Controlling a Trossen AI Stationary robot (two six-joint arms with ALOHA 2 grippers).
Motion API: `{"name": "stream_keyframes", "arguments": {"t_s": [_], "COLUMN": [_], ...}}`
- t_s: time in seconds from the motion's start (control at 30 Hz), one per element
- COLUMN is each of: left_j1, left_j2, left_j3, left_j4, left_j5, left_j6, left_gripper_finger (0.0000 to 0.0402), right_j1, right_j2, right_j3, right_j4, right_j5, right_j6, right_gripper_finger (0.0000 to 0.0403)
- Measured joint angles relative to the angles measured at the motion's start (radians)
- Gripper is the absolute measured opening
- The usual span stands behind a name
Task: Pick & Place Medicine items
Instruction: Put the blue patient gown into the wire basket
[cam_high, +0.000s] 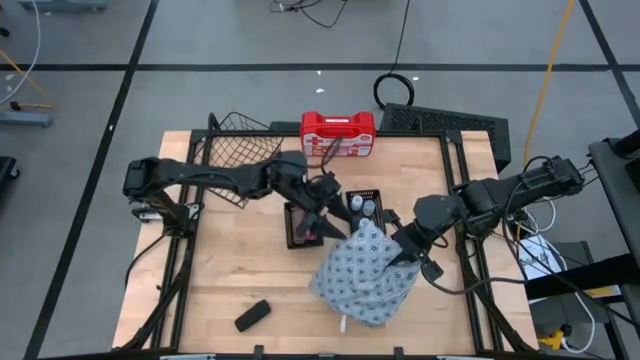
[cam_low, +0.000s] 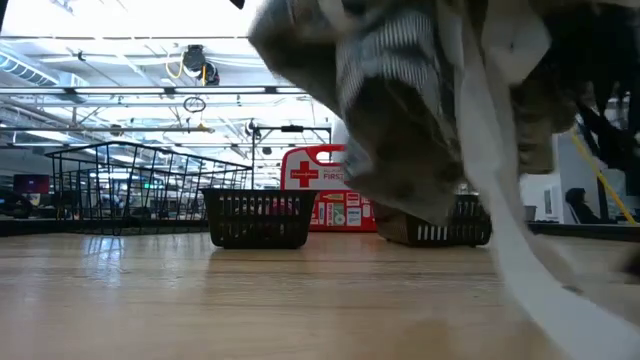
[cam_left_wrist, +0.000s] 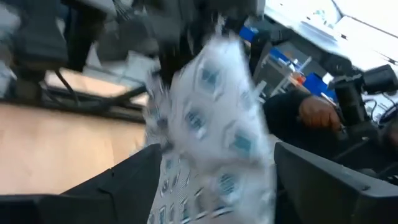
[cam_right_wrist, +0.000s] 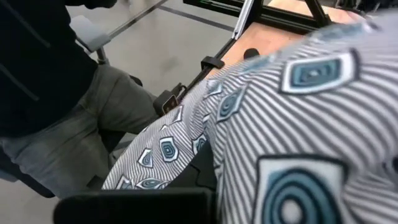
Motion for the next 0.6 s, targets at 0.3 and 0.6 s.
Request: {"name": "stream_keyframes", "arguments": {"t_s": [0.3, 0.6], "left_j1": [0.018, -0.041], "left_j2": [0.0, 0.005], "left_j3": [0.001, 0.0], "left_j4": [-0.006, -0.101], "left_j5": [-0.018, -0.106], "left_j6": [0.011, 0.09], "left_gripper_finger": [0.0325, 0.0313], "right_j1": [0.02, -0.027], "right_j2": [0.0, 0.0], "right_j3": [0.0, 0.0], "right_j4": [-0.004, 0.029], "right_j5": [0.005, 0.031], "right_j6": [0.008, -0.061], "right_gripper_finger": [0.0004, 0.0004]}}
